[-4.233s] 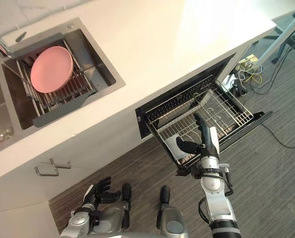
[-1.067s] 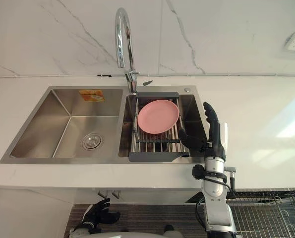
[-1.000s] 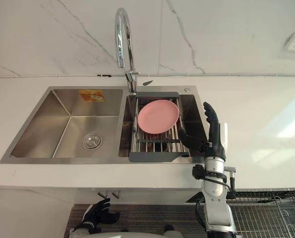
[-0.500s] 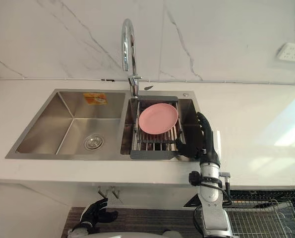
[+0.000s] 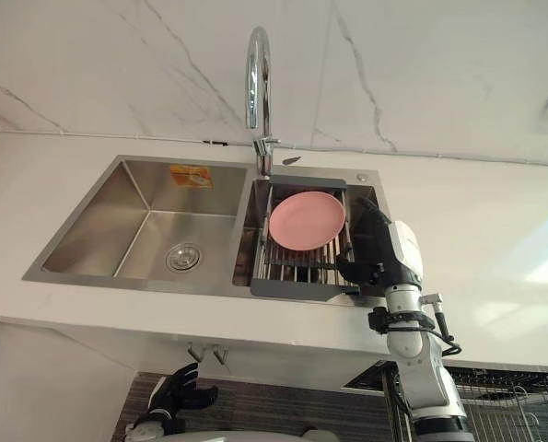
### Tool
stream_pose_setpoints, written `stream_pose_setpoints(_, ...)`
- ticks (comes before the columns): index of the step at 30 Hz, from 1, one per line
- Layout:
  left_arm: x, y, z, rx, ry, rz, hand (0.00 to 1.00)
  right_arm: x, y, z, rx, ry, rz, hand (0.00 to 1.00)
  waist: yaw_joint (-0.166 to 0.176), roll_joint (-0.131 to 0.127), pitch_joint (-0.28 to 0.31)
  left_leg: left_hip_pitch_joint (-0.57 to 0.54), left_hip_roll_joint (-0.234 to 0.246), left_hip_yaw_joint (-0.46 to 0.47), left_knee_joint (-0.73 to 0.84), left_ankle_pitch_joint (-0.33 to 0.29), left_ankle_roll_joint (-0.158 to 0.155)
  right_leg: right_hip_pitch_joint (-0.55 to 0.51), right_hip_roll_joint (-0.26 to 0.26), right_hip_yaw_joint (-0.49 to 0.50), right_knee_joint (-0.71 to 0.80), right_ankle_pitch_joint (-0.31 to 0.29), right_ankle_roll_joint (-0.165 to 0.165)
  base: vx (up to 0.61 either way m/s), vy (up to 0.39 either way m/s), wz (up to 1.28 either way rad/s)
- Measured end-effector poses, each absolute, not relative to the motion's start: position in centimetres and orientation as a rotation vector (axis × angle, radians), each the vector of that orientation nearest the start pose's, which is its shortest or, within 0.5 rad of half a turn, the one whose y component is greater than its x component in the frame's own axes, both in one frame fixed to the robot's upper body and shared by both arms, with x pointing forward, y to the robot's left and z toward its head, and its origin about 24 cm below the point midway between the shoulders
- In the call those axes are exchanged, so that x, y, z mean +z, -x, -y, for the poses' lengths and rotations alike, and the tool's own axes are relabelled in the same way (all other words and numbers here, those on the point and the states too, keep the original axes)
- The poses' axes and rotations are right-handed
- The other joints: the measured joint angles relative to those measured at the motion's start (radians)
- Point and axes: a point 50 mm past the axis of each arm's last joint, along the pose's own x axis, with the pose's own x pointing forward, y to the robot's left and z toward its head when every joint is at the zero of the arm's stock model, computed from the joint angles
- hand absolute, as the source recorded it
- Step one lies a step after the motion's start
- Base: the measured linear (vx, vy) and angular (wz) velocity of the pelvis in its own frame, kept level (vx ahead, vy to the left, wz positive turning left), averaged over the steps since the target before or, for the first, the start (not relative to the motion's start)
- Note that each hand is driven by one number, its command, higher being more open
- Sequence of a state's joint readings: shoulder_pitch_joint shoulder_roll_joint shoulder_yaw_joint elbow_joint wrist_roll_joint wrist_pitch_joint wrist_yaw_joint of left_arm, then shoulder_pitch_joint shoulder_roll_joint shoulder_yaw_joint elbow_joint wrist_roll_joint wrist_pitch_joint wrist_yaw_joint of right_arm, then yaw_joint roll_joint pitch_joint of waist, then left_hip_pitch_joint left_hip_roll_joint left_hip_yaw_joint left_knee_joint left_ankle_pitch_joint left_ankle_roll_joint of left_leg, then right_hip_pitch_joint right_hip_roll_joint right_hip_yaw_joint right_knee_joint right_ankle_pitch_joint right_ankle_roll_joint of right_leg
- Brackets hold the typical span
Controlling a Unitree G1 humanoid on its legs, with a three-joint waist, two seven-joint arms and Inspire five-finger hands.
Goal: Walk over to the sink, pick up the cup, carry it to the dishwasher, place the cup inside the dishwasher, then close the dishwasher door
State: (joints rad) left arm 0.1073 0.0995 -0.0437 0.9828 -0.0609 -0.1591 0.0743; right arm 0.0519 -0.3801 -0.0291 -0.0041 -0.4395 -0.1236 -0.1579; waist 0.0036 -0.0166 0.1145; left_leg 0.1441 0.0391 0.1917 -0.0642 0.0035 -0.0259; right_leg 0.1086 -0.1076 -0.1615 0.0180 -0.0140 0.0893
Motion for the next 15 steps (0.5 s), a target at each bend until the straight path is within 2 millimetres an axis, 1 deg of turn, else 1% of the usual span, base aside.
stream_pose_setpoints(4,-15.0,-11.3,-18.7,0.120,-0.079,-0.918,0.90,6.8,-24.9,22.9,-0.113,0.863,0.145,0.90,0.004,0.000,0.010,-0.008,0.000,-0.006,0.008,-0.003,-0.002,0.000,-0.002,-0.008,0.001,-0.001,0.001,0.01,-0.010,0.06)
stream_pose_setpoints(5,-14.9,-11.4,-18.7,0.119,-0.079,-0.913,0.90,7.0,-25.3,22.9,-0.105,0.884,0.154,0.90,0.004,0.000,0.019,-0.013,0.000,-0.006,0.019,-0.008,-0.003,0.000,-0.003,-0.008,0.002,-0.002,0.002,0.00,0.000,0.00)
stream_pose_setpoints(7,-14.8,-11.5,-18.7,0.118,-0.079,-0.906,0.90,7.3,-25.6,22.9,-0.090,0.905,0.163,0.90,0.004,0.002,0.026,-0.020,0.000,-0.008,0.032,-0.016,-0.002,-0.001,-0.004,-0.010,0.003,-0.003,0.003,-0.01,-0.005,0.02)
stream_pose_setpoints(12,-14.7,-11.7,-18.7,0.116,-0.078,-0.895,0.90,7.0,-26.1,22.9,-0.058,0.963,0.148,0.90,0.008,0.003,0.028,-0.034,-0.002,-0.017,0.036,-0.017,-0.002,-0.016,-0.009,-0.022,0.024,-0.014,0.003,-0.03,-0.015,0.08)
stream_pose_setpoints(15,-14.7,-11.7,-18.7,0.117,-0.079,-0.894,0.90,6.9,-26.5,22.6,-0.028,0.996,0.151,0.90,0.005,0.003,0.029,-0.044,-0.002,-0.017,0.042,-0.017,-0.002,-0.026,-0.010,-0.022,0.028,-0.014,0.003,-0.01,-0.004,0.00)
